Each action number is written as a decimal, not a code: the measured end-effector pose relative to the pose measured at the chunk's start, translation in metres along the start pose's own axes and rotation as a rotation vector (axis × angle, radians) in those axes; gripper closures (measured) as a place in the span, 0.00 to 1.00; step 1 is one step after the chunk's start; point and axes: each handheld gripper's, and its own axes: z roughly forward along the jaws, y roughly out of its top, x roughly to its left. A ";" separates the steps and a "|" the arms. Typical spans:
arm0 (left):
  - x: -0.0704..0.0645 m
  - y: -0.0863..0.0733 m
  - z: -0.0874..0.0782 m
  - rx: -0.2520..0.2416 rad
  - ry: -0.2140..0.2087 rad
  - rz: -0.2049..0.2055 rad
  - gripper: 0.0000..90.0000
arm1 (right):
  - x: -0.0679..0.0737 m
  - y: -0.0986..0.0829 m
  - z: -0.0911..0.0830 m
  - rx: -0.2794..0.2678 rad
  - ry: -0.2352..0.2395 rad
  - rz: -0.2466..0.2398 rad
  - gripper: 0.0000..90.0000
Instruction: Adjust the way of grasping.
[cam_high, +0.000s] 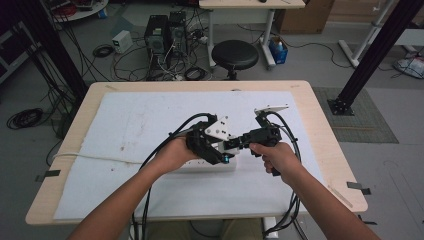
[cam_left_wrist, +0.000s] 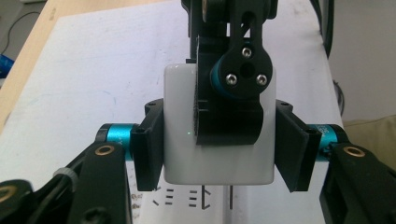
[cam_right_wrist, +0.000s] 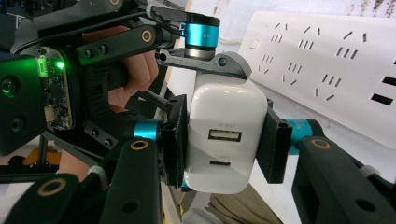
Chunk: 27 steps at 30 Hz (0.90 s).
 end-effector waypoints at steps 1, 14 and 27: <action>0.000 0.001 0.000 0.007 0.009 0.012 0.47 | -0.001 0.000 0.000 -0.002 0.003 0.006 0.67; 0.006 -0.013 -0.001 0.039 0.017 -0.094 0.23 | -0.007 -0.002 -0.015 -0.074 -0.109 -0.173 0.69; 0.023 -0.069 -0.048 0.234 -0.030 -0.197 0.23 | -0.002 -0.005 -0.043 0.005 -0.494 -0.507 0.69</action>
